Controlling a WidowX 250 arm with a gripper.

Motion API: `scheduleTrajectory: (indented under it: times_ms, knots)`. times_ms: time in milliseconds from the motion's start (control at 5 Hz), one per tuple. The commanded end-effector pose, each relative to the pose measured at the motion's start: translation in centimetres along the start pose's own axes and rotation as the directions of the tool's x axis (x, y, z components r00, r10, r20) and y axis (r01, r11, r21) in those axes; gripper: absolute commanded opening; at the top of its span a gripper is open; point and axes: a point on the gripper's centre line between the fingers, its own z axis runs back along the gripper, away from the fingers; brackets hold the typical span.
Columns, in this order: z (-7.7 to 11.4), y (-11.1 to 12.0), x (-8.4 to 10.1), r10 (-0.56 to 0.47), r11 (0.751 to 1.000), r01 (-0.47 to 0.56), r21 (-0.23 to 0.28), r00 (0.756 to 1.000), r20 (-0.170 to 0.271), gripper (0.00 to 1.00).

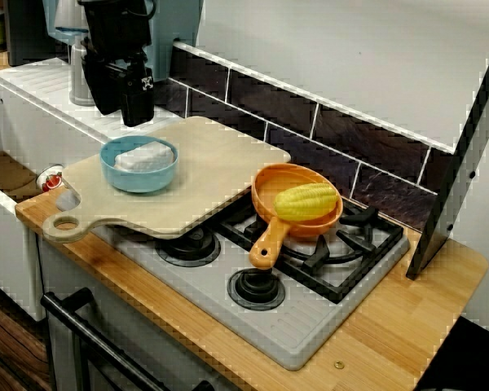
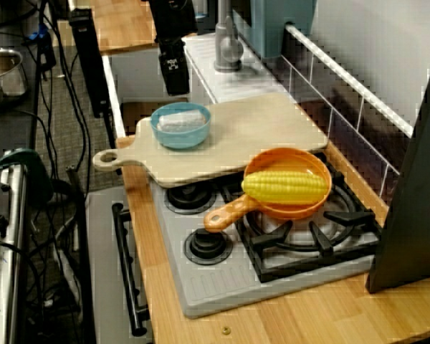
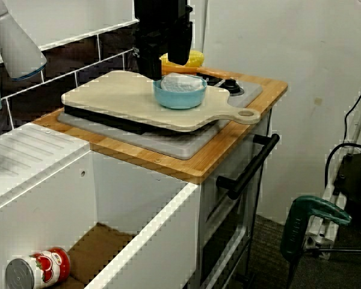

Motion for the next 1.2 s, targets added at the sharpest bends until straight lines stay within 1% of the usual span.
scheduleTrajectory:
  times_ms: [0,400,600,1000]
  knots:
    - [1.7,-0.5,0.1,-0.023,0.999,0.021,0.025,0.997,0.073,1.00]
    - [1.6,-1.0,-0.1,-0.020,1.000,0.019,0.017,0.996,0.089,1.00]
    - [1.2,-1.3,-0.3,-0.019,1.000,0.017,0.022,0.995,0.095,1.00]
    - [0.7,-0.9,0.1,0.025,0.999,-0.028,0.018,0.993,0.115,1.00]
